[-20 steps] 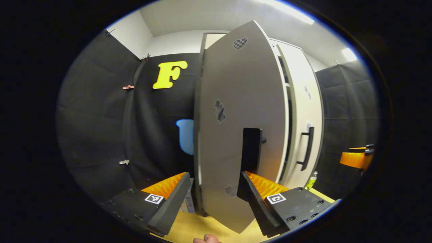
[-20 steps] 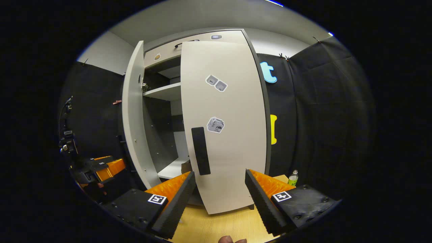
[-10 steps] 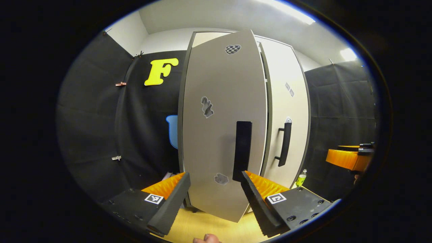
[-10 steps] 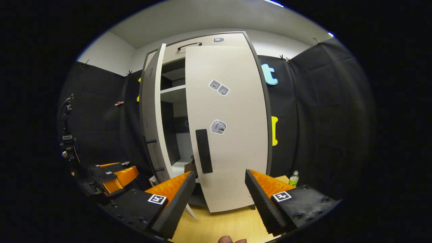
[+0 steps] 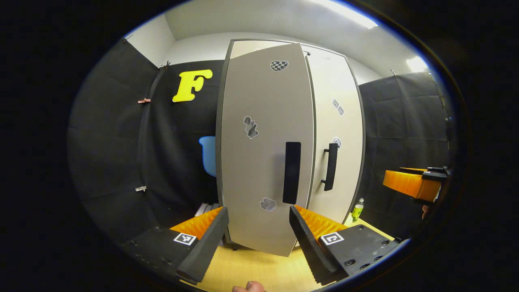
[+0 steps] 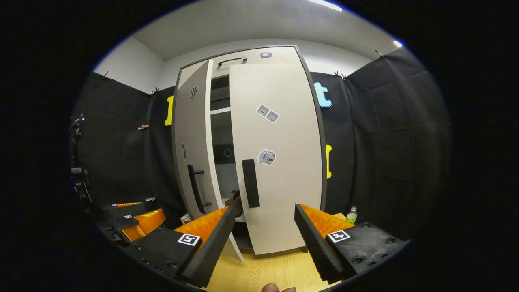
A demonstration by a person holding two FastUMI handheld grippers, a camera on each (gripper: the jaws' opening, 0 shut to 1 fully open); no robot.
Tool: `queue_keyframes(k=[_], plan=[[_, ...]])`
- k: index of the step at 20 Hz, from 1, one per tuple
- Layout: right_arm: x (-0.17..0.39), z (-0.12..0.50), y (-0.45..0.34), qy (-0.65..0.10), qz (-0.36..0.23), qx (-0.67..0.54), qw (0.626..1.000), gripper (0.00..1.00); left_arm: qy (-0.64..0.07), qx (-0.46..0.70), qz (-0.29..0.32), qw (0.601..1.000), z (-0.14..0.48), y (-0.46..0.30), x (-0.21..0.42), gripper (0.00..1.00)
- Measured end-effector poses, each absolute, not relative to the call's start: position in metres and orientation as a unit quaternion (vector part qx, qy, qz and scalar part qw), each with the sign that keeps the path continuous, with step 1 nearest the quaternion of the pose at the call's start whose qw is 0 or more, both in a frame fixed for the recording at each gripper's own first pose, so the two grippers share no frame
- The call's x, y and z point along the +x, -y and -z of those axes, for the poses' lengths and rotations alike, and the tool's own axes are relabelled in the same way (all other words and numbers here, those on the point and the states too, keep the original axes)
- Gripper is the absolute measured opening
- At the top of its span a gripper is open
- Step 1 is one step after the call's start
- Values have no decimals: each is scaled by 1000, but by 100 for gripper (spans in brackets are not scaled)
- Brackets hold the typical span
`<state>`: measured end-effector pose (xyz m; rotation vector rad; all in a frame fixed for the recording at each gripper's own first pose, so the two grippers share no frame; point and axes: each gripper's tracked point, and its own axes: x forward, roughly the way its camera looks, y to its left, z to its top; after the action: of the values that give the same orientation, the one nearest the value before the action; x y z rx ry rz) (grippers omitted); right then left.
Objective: Grab one shoe with the right hand and put it into the shoe cabinet, grab the other shoe with the left hand and put it into the shoe cabinet; then close the right door with the right hand and the left door with the left hand.
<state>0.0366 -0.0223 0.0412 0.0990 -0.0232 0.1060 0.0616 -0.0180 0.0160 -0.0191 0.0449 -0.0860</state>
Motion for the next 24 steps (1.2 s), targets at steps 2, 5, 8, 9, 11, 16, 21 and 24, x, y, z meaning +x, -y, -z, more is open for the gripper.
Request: queue_keyframes(k=[2,5,8,9,11,16,21,24], plan=[[33,-41,20,9,-56,50,997,98,-23,-6,44,999,-16,19,59,95],[26,-41,19,12,-53,50,997,98,-24,-7,44,999,-15,16,54,95],[22,-40,19,10,-55,46,997,98,-27,-13,43,999,-13,14,49,95],[21,-39,19,9,-54,45,997,98,-28,-11,42,999,-14,14,48,95],[20,-40,18,8,-55,49,997,98,-30,-11,42,999,-12,13,47,95],[20,-42,12,9,-59,48,997,98,-31,-11,42,999,-12,13,43,95],[18,-42,9,12,-60,46,997,97,-28,-9,42,999,-13,11,42,95],[20,-41,8,9,-60,46,997,98,-29,-10,40,999,-12,12,43,95]])
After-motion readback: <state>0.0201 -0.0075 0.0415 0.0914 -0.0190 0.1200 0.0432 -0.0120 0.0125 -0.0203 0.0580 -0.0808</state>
